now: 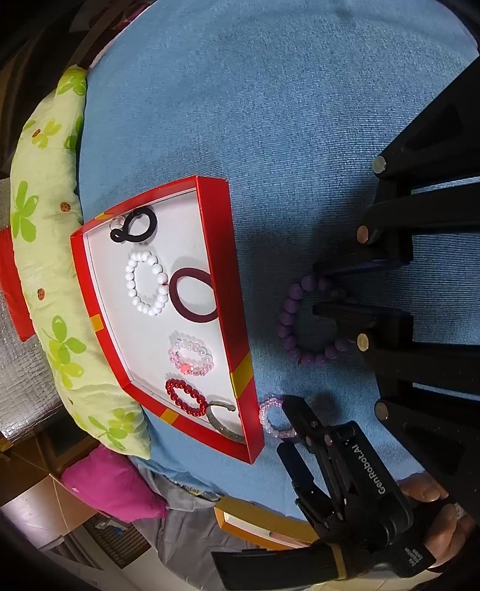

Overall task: Organize jewelry
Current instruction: 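Grasp the white-and-pink bead bracelet with the left gripper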

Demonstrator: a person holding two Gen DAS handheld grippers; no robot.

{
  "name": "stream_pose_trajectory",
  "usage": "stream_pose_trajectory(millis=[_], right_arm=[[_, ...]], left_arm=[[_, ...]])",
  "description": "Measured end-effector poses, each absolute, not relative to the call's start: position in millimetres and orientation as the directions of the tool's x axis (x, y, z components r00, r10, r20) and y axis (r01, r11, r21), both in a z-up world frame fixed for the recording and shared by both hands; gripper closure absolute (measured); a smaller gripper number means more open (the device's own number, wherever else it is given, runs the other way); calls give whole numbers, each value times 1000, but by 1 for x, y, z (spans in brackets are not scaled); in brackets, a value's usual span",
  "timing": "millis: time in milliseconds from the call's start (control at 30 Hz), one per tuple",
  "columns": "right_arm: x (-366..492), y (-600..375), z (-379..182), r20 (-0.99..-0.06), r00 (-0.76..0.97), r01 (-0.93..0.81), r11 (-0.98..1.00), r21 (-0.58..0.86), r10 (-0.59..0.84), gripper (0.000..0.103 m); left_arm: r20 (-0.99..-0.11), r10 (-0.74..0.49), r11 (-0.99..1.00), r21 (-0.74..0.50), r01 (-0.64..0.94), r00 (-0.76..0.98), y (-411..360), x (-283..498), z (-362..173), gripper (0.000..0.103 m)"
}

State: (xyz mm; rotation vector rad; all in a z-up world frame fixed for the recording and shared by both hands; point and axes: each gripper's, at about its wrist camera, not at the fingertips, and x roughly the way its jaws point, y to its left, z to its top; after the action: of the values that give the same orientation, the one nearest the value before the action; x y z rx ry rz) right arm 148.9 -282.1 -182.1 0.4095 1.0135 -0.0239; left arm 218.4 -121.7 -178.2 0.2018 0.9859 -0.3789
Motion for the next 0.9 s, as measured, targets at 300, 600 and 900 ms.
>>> stream_pose_trajectory(millis=[300, 600, 900], right_arm=[[150, -281, -183, -830, 535, 209, 928, 308, 155, 85], [151, -279, -183, -832, 535, 210, 932, 297, 144, 85], [152, -280, -183, -832, 534, 209, 931, 300, 148, 85]], left_arm=[[-842, -228, 919, -20, 393, 490, -111, 214, -175, 62], [-846, -217, 925, -19, 379, 487, -103, 213, -176, 65], [-845, -205, 919, 7, 394, 493, -100, 208, -177, 65]])
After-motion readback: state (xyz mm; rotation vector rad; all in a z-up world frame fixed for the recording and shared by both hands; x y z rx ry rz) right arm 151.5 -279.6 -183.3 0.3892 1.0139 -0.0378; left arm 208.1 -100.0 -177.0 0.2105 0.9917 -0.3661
